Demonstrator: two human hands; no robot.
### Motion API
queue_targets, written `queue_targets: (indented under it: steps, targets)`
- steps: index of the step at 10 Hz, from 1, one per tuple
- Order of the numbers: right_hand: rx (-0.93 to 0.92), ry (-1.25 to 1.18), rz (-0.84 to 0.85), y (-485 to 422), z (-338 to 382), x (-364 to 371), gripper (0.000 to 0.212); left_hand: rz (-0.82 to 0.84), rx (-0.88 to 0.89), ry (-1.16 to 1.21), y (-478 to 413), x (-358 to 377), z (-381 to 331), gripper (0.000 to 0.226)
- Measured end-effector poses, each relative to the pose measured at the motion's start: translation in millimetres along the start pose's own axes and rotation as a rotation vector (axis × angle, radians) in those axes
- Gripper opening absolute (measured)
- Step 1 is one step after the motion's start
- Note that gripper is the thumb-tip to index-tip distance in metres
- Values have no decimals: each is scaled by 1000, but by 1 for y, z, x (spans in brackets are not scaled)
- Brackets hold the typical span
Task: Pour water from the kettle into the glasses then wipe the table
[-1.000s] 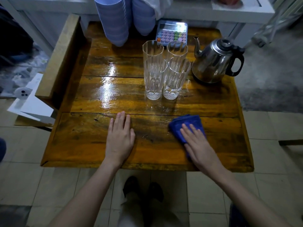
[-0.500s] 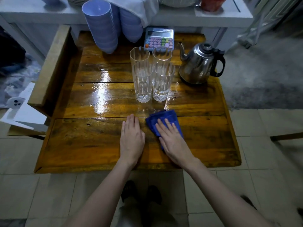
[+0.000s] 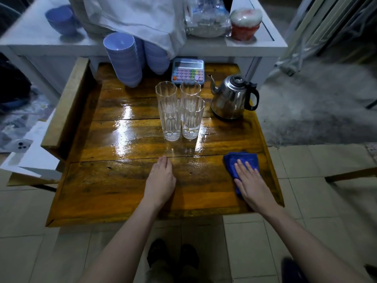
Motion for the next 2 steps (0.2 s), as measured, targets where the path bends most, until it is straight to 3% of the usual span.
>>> queue_targets:
  steps: [1,2]
  targets:
    - [50,-174,-49,-7,5,-30,75,4,-32,42,6,-32,-1,53]
    - [14,-194,-129,-10,15,-50,66,-34,-17,38,11,-51,4,51]
Point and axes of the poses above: each hand's wrist, its own y-axis away from the middle knuckle, its own x-axis out of the palm, z = x × y, the point moved 2 cm from there along -y, towards the middle knuckle, and after that the axes turned 4 degrees about x, right-handed, at the moved point
